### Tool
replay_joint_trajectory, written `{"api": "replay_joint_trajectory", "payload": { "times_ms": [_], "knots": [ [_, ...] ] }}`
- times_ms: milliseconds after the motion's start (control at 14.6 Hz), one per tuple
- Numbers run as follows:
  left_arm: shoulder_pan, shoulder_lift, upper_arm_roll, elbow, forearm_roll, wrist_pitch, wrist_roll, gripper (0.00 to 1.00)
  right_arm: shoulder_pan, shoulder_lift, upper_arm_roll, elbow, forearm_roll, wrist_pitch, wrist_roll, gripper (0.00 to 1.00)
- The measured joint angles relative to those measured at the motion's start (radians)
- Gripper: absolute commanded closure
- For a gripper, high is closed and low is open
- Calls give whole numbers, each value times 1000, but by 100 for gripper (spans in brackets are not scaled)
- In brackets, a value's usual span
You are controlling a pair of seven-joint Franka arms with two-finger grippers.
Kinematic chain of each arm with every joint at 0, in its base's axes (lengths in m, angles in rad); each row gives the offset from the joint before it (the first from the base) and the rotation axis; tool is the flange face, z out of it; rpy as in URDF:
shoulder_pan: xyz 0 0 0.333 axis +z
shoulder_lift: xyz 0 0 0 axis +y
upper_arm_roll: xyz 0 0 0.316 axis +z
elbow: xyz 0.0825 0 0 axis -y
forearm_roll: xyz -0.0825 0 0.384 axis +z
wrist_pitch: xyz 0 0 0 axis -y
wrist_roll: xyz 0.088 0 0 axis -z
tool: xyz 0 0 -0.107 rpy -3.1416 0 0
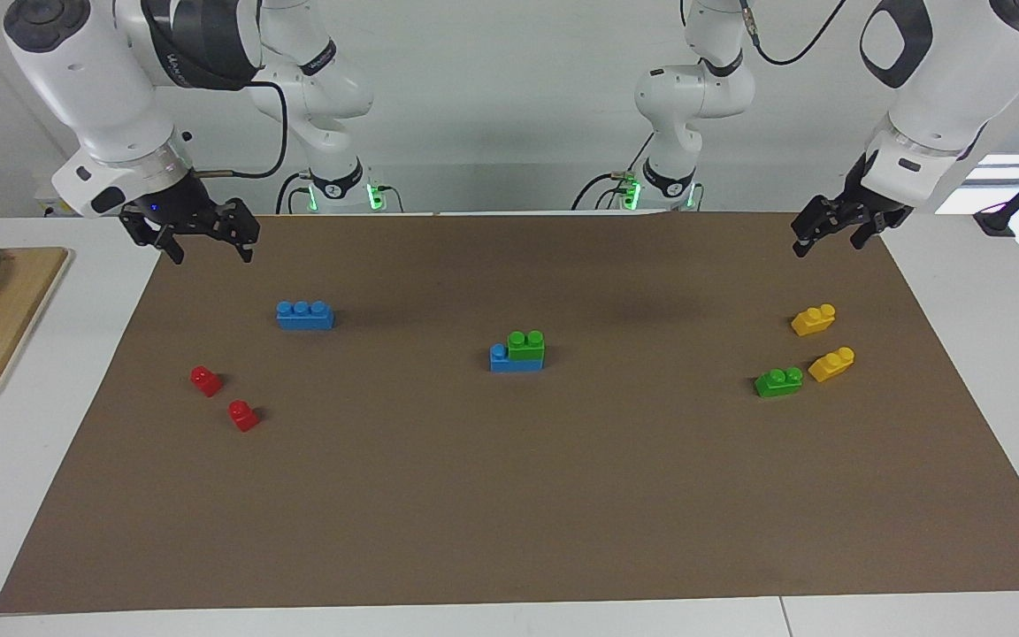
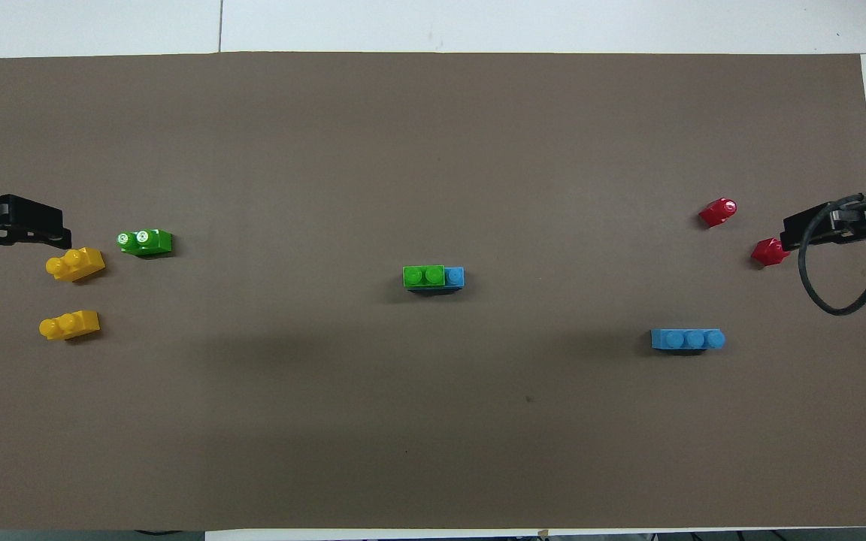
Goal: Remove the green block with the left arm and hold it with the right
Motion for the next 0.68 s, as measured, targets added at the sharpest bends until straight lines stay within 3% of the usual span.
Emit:
{"api": "replay_joint_trajectory", "payload": {
  "times_ms": [548, 684],
  "knots": [
    [-2, -31, -9, -77, -1, 0, -2, 0, -33, 0, -1, -1, 0, 0, 2, 1],
    [-3, -44, -9, -103, -1, 0, -23, 0, -36, 0, -1, -1, 1, 0, 86, 1]
  ]
}}
